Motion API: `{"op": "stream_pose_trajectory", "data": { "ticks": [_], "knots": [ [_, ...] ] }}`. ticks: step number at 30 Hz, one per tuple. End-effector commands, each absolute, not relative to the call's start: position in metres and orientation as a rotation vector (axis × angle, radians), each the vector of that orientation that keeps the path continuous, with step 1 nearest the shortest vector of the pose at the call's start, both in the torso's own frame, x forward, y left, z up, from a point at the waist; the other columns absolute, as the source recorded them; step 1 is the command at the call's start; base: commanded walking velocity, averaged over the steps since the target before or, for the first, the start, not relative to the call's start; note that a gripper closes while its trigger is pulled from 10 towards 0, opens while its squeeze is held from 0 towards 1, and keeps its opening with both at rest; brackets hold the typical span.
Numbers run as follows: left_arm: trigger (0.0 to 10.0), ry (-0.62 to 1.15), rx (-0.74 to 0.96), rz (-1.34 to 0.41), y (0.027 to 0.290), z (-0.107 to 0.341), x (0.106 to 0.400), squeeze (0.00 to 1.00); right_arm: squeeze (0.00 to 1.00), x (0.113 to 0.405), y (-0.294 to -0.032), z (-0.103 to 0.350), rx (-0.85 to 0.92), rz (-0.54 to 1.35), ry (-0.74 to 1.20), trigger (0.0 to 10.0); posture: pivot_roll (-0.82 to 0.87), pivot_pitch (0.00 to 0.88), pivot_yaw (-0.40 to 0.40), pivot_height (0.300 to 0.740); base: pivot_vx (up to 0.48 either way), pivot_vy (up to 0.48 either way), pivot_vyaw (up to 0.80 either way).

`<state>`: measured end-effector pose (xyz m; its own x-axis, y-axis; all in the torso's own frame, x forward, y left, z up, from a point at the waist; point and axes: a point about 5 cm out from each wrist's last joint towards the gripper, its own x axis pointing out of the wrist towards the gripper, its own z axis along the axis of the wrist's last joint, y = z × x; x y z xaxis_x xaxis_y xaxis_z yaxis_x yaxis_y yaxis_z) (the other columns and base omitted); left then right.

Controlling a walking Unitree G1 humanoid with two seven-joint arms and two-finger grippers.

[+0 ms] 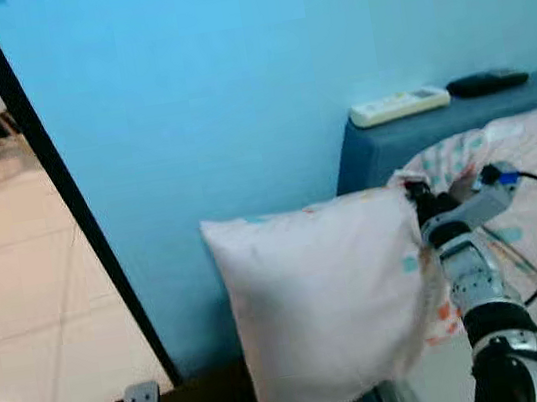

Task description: Clean up the room

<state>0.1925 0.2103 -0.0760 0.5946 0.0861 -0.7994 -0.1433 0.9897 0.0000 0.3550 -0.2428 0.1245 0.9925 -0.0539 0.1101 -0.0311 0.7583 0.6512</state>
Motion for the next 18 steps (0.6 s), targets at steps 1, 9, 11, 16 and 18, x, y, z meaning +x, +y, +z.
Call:
{"op": "stream_pose_trajectory", "data": {
  "ticks": [1,9,11,16,18],
  "knots": [
    [10.0,0.939,-0.062,0.120,0.2109,-0.0769,0.1908,0.00,0.00,0.3635,-0.2444,0.1496,0.696,0.006,-0.217,10.0,0.05,0.000,-0.032,0.740,0.000,-0.458,0.00],
    [10.0,0.932,-0.068,0.116,0.2090,-0.0764,0.1924,0.00,0.00,0.3637,-0.2451,0.1504,0.692,0.006,-0.219,10.0,0.05,0.000,-0.029,0.740,0.000,-0.461,0.00],
    [10.0,0.930,-0.067,0.116,0.2090,-0.0762,0.1928,0.00,0.00,0.3635,-0.2451,0.1501,0.692,0.006,-0.218,10.0,0.05,0.000,-0.030,0.740,0.000,-0.458,0.00],
    [10.0,0.925,-0.074,0.127,0.2092,-0.0758,0.1935,0.00,0.00,0.3631,-0.2449,0.1492,0.693,0.005,-0.215,10.0,0.05,0.000,-0.030,0.740,0.000,0.000,0.00],
    [10.0,0.925,-0.076,0.128,0.2094,-0.0758,0.1935,0.00,0.00,0.3630,-0.2449,0.1492,0.693,0.004,-0.215,10.0,0.05,0.000,-0.029,0.740,0.000,0.000,0.00]
  ]
}}
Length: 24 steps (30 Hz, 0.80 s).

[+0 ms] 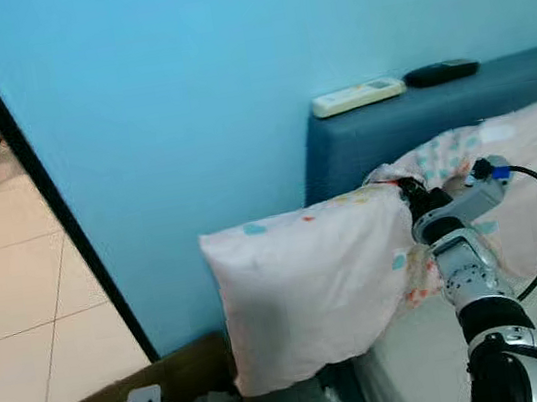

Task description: Clean up the room

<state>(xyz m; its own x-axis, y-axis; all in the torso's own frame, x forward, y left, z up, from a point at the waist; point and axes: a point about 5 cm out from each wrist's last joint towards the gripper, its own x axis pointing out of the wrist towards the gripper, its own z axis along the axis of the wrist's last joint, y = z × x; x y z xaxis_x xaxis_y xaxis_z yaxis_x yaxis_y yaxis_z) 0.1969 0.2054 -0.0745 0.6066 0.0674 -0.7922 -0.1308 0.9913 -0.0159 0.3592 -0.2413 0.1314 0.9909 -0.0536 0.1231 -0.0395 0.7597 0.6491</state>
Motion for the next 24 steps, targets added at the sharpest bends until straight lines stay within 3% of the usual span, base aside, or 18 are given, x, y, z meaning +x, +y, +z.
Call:
{"op": "stream_pose_trajectory", "data": {
  "ticks": [1,8,14,24],
  "knots": [
    [10.0,0.925,-0.076,0.129,0.209,-0.076,0.193,0.00,0.00,0.363,-0.245,0.149,0.694,0.004,-0.216,10.0,0.05,0.000,-0.029,0.740,0.000,0.000,0.00],
    [10.0,0.926,-0.078,0.121,0.209,-0.076,0.193,0.00,0.00,0.362,-0.244,0.148,0.698,0.003,-0.214,10.0,0.05,0.000,-0.029,0.740,0.000,0.000,0.00],
    [10.0,0.934,-0.069,0.130,0.211,-0.077,0.190,0.00,0.00,0.361,-0.243,0.146,0.699,0.007,-0.211,10.0,0.05,0.000,-0.027,0.740,0.000,-0.416,0.00],
    [10.0,0.927,-0.066,0.152,0.213,-0.076,0.191,0.00,0.00,0.362,-0.234,0.141,0.675,0.039,-0.179,10.0,0.05,0.000,-0.026,0.740,0.000,0.000,0.00]
  ]
}}
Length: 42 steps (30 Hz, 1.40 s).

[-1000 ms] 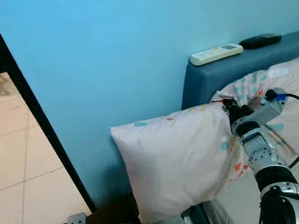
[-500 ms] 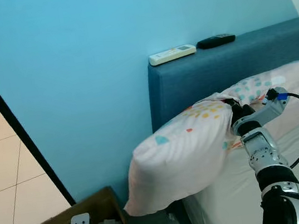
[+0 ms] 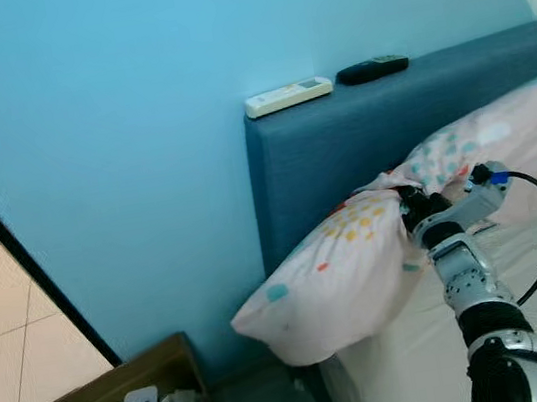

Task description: Clean up the room

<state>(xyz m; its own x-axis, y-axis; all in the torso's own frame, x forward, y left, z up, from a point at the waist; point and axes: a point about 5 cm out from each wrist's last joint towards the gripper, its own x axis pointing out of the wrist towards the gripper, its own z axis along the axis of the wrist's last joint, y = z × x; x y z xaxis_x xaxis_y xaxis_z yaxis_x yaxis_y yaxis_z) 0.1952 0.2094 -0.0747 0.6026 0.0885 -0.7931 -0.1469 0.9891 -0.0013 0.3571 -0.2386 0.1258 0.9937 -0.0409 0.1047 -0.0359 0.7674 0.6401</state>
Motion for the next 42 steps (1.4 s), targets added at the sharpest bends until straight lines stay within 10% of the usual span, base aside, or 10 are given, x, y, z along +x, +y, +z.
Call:
{"op": "stream_pose_trajectory", "data": {
  "ticks": [1,10,30,42],
  "knots": [
    [10.0,0.926,-0.065,0.151,0.214,-0.076,0.191,0.00,0.00,0.362,-0.233,0.141,0.675,0.044,-0.178,10.0,0.05,0.000,-0.026,0.740,0.000,0.000,0.00],
    [10.0,0.922,-0.057,0.147,0.214,-0.076,0.191,0.00,0.00,0.362,-0.234,0.135,0.669,0.054,-0.153,10.0,0.06,0.000,-0.021,0.740,0.000,0.000,0.00],
    [10.0,0.968,0.027,0.151,0.255,-0.082,0.149,0.00,0.00,0.335,-0.352,0.152,0.535,-0.365,-0.077,10.0,0.16,0.176,0.038,0.740,0.000,0.000,0.00],
    [10.0,0.967,0.079,0.148,0.285,-0.079,0.119,0.00,0.00,0.351,-0.343,0.175,0.554,-0.287,-0.101,10.0,0.22,0.295,0.062,0.740,0.000,0.000,0.00]
  ]
}}
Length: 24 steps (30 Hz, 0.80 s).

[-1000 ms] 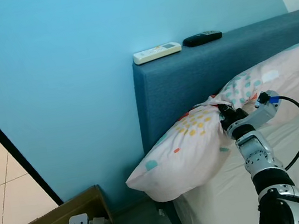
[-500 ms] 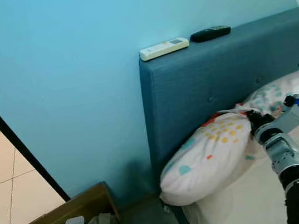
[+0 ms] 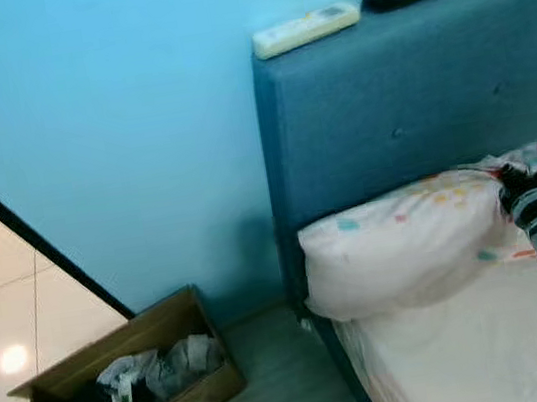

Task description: Clean up the room

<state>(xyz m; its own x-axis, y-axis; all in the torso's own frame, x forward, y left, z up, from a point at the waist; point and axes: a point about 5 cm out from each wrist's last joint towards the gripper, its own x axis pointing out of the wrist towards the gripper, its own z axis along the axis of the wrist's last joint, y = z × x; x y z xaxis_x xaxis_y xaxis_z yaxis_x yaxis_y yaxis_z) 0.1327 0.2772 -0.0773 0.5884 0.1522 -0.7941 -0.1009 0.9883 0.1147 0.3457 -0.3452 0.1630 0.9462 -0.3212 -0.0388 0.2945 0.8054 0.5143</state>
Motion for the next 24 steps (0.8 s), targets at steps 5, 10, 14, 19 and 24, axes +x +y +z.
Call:
{"op": "stream_pose_trajectory", "data": {
  "ticks": [5,10,14,19,24],
  "knots": [
    [10.0,0.994,0.096,0.150,0.295,-0.080,0.095,0.00,0.00,0.368,-0.335,0.222,0.552,-0.190,-0.221,10.0,0.24,0.321,0.061,0.740,0.000,0.000,0.00],
    [10.0,0.990,0.105,0.150,0.301,-0.077,0.089,0.00,0.00,0.369,-0.343,0.258,0.532,-0.170,-0.320,10.0,0.26,0.333,0.069,0.740,0.000,0.000,0.00],
    [10.0,0.979,0.125,0.139,0.309,-0.073,0.085,0.00,0.00,0.359,-0.361,0.277,0.523,-0.208,-0.395,10.0,0.28,0.346,0.084,0.740,0.000,0.000,0.00],
    [10.0,0.972,0.145,0.131,0.317,-0.068,0.080,0.00,0.00,0.337,-0.390,0.257,0.526,-0.329,-0.387,10.0,0.31,0.362,0.099,0.740,0.000,0.000,0.00],
    [10.0,0.973,0.150,0.122,0.319,-0.066,0.073,0.00,0.00,0.315,-0.404,0.205,0.461,-0.454,-0.230,10.0,0.33,0.376,0.118,0.740,0.000,0.000,0.00]
  ]
}}
